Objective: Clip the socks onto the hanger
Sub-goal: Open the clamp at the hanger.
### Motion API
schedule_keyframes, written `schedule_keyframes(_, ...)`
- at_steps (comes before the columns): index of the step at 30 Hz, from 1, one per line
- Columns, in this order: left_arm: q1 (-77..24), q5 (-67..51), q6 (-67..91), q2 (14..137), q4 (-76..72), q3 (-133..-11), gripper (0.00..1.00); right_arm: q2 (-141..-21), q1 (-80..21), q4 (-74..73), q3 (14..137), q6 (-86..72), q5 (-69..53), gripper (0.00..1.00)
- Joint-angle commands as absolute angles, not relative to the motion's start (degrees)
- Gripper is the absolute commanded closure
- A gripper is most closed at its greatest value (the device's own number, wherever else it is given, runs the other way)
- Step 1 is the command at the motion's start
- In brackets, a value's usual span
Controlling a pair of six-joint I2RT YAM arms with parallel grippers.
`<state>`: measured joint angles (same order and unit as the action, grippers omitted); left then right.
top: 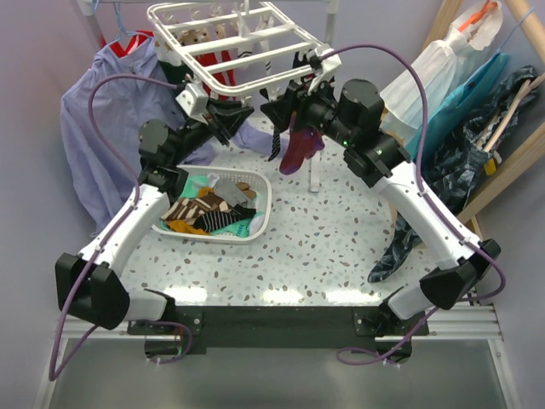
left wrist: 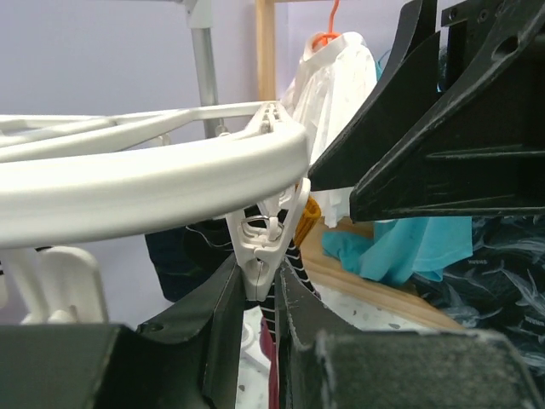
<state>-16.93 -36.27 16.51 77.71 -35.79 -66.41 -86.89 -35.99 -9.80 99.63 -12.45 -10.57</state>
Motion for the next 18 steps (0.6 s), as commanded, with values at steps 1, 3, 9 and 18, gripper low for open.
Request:
schedule_keyframes(1,-20.4,-26.4,9.9,74.2,-30.6,-65.8,0.89,-84.4,-36.7,-7.6,100.5,-19.8,-11.8,0.42)
schedule_keyframes(3,-22.4,-21.5,7.3,73.6,-28.3,-65.6,0.9,-84.3,-38.4,-7.4,100.5,-20.2,-10.1,0.42)
schedule_keyframes(9,-27.2,-10.5,2.7,73.0,-25.6,-65.2,0.91,-85.9,-43.4,-9.6,102.6,-20.1,3.1,0.42)
schedule_keyframes(18,-27.7,-6.5,2.2,72.4,-27.9,-62.8,0.92,-87.0,-45.4,-5.8,100.4,-23.1,13.7,0.42)
